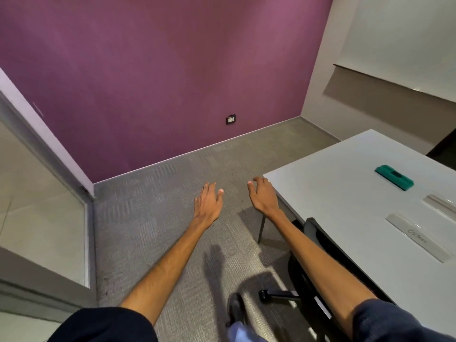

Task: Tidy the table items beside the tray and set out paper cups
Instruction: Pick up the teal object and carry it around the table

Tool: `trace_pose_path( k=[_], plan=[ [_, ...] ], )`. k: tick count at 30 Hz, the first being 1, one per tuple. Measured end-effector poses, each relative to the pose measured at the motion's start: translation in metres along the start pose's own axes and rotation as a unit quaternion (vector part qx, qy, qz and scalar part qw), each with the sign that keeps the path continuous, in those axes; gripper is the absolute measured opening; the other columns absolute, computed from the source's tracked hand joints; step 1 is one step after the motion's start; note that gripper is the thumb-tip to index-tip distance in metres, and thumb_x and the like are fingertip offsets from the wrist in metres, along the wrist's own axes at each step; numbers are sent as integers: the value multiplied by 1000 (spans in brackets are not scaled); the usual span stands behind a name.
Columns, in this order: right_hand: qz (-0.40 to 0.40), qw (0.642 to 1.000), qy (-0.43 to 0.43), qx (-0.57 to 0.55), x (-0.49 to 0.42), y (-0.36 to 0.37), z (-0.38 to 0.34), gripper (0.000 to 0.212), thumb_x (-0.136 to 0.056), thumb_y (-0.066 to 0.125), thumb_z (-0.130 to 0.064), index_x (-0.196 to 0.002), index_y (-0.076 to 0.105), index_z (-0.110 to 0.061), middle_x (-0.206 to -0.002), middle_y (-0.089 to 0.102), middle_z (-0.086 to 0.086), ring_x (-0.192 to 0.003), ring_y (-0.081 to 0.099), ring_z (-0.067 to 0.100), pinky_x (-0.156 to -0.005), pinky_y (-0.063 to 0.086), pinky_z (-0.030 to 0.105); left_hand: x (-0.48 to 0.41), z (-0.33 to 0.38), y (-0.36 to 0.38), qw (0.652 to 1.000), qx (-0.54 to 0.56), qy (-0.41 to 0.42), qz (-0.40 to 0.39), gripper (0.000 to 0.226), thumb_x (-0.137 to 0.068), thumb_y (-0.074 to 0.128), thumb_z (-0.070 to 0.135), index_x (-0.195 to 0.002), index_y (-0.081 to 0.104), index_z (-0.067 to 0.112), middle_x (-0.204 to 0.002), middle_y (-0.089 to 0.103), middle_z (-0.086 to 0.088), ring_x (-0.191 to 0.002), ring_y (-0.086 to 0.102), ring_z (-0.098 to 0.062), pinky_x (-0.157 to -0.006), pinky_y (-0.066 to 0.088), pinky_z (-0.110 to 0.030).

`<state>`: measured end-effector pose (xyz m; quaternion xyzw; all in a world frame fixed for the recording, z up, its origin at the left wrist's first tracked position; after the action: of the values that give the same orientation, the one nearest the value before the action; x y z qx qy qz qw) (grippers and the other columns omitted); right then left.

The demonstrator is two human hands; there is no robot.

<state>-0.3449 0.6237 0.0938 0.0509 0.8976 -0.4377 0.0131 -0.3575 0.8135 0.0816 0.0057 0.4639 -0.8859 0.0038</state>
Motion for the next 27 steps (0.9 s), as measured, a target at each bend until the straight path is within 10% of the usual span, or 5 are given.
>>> trace_pose_path(
  k=[10,27],
  plan=[
    [-33,999,33,-19,-128,57,10,49,-101,35,-40,-135,47,-5,-138,47,18,-125,47,31,-103,39,42,-128,-27,21,1000,-10,7,-17,51,-102,33,36,-143,35,6,-147,42,-16,-131,45,-32,-106,38,-44],
    [-27,996,84,-2,-380,69,30,47,-101,33,-40,-135,47,-11,-139,46,14,-126,45,30,-103,38,48,-396,-9,40,999,-23,23,-42,52,-102,32,37,-142,36,4,-149,37,-17,-143,25,-29,-113,28,-46]
  ],
)
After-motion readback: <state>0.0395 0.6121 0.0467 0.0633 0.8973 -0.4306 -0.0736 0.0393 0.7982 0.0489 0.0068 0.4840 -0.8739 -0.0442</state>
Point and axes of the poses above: each hand's wrist, its own x-axis away from the middle knuckle, its own y-axis out of the palm, z = x × y, the point moved 3 cm from there along -x, towards the middle knuckle
